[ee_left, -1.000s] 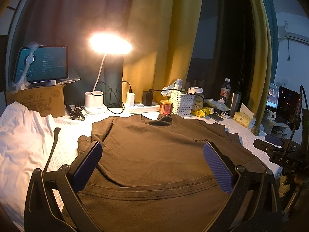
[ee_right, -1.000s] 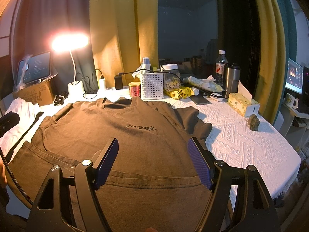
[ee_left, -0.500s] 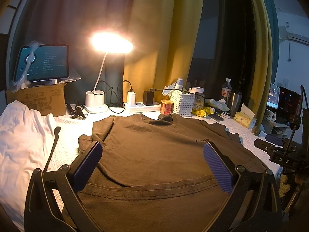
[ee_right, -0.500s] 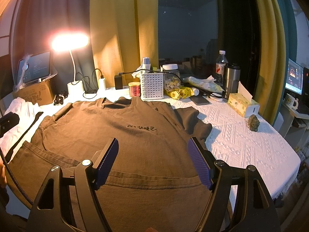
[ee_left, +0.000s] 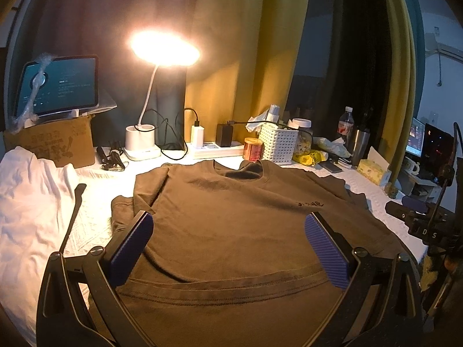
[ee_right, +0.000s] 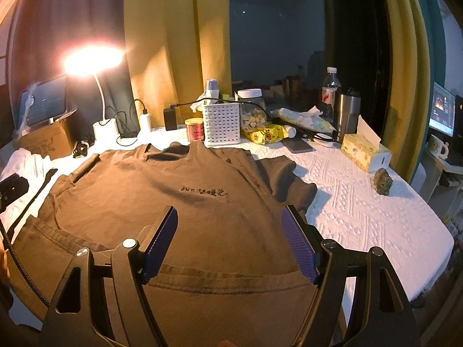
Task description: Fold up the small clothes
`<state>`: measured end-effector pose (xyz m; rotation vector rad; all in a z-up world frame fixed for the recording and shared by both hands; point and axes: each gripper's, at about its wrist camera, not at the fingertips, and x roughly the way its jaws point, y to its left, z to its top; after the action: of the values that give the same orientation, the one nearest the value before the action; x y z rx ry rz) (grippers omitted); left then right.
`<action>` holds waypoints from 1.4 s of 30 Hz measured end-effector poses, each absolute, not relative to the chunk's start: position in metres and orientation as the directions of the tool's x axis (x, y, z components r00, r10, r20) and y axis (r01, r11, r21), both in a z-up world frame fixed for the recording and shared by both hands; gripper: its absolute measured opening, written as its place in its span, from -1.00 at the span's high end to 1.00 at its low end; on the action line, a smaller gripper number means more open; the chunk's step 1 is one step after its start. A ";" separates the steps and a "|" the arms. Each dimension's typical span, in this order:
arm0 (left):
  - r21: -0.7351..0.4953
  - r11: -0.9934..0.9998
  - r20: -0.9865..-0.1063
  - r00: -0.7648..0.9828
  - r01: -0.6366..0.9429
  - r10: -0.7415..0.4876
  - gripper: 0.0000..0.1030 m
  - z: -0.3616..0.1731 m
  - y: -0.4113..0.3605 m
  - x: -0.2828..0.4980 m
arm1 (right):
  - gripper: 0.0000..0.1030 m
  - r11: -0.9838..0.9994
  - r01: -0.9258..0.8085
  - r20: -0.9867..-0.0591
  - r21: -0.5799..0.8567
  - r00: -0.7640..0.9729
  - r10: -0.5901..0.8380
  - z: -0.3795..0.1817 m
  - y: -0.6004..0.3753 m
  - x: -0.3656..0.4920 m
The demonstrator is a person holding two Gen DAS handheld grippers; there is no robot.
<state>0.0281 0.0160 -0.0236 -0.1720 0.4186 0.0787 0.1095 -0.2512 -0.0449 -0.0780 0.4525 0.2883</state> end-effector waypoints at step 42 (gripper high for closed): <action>-0.107 0.980 -0.657 0.752 -0.167 0.056 -0.98 -0.049 0.004 0.212 | -0.50 0.962 -0.273 -0.595 -0.011 0.775 0.213 -0.056 -0.294 0.312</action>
<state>0.2117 0.0036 -0.0485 -0.1631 0.7103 0.1221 0.3123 -0.2935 -0.0564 -0.0988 0.6316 0.2640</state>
